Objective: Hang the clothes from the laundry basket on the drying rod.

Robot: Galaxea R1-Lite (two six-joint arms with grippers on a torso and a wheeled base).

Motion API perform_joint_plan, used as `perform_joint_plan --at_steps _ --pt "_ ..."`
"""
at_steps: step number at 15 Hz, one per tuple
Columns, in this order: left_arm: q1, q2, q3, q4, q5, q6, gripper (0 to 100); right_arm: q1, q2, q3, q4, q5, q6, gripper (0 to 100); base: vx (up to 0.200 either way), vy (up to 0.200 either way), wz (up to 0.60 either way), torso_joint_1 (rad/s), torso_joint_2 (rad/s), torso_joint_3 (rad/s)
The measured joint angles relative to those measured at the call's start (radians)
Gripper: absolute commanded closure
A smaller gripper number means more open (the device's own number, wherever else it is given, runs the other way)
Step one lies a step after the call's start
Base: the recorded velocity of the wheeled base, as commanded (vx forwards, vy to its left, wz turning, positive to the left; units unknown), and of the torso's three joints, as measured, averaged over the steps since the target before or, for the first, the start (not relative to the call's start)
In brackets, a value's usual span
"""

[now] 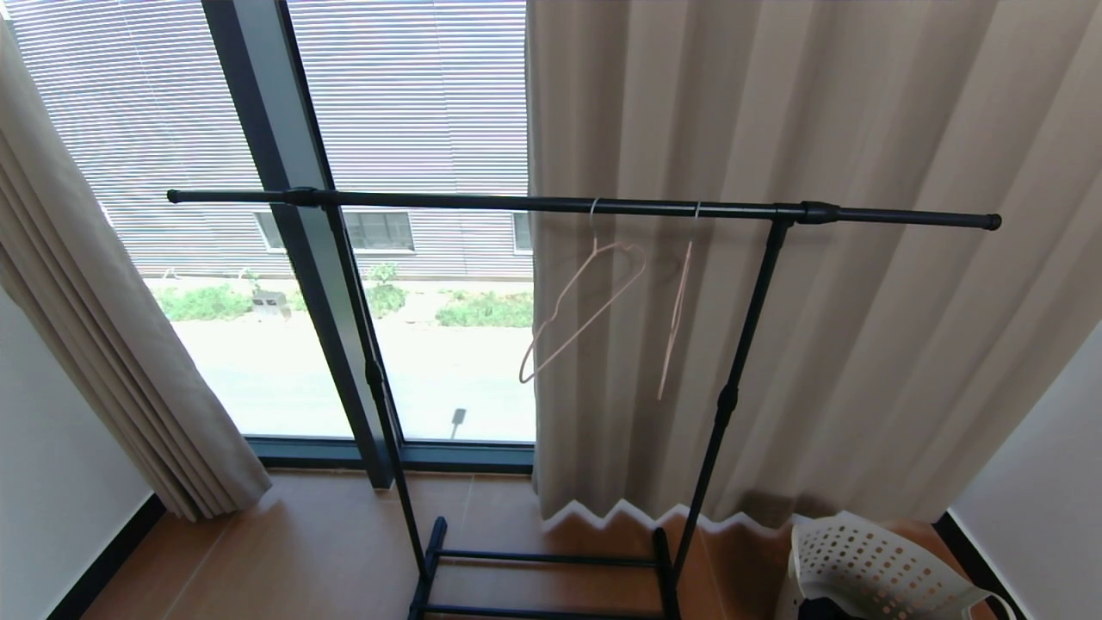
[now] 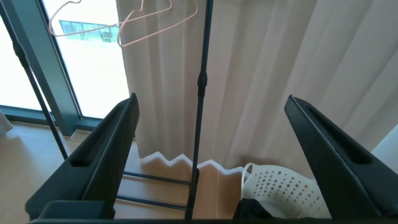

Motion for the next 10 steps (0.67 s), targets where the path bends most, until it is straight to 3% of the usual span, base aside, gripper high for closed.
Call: perform_joint_plan --at_steps 3,10 --pt "0.0 0.0 0.0 0.0 0.0 0.0 0 0.0 0.0 0.0 0.0 0.0 0.0 0 0.0 0.0 0.0 -0.062 0.13 0.075" --pt "0.0 0.0 0.0 0.0 0.0 0.0 0 0.0 0.0 0.0 0.0 0.0 0.0 0 0.0 0.0 0.0 -0.155 0.36 0.204"
